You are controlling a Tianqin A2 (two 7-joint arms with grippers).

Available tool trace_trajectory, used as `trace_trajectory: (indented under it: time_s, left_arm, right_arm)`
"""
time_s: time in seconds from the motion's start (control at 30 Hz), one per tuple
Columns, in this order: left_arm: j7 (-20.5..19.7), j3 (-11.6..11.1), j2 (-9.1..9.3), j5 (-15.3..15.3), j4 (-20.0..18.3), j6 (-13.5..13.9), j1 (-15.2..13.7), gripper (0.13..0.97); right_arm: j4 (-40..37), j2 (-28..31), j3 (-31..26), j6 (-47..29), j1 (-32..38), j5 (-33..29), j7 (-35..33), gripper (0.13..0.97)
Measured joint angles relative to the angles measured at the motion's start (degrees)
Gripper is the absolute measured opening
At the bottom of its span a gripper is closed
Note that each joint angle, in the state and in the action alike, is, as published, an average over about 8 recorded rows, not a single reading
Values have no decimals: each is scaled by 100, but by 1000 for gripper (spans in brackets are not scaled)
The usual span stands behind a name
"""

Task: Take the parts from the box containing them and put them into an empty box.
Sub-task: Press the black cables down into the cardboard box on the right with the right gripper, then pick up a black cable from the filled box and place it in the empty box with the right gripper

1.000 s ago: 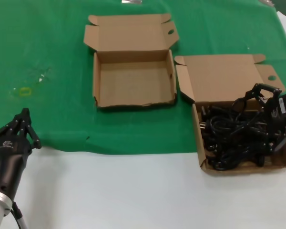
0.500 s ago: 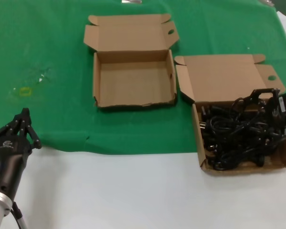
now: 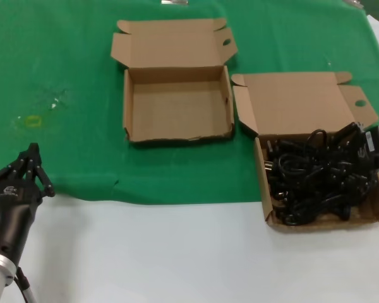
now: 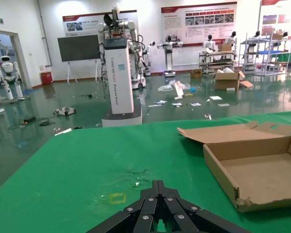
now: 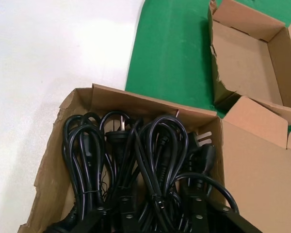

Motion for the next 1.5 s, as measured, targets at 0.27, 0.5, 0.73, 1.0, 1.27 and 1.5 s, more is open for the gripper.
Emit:
trace_trajectory:
  time_s: [0.27,0.5,0.73,1.0,1.27,1.5]
  left_arm:
    - [0,0,0,0,0,0,0,144]
    - [0,0,0,0,0,0,0,144]
    - [0,0,0,-1,0,0,0,144]
    - [0,0,0,-1,0,0,0,144]
    - [0,0,0,-1,0,0,0,144]
    - [0,0,0,-1,0,0,0,144]
  right_arm:
    - [161,83,35,-9,-98,15,92,322]
    - [501,243,96,-52,-199,50,320,250]
    - [1067,442,201,-175,-175,120,788,218]
    - [1494,418,270,-261,112,160,1256,215]
    - [1499,-41,211,-99,389,150,1413,215]
    - [1146,-705,148,303,512,175,1223,214]
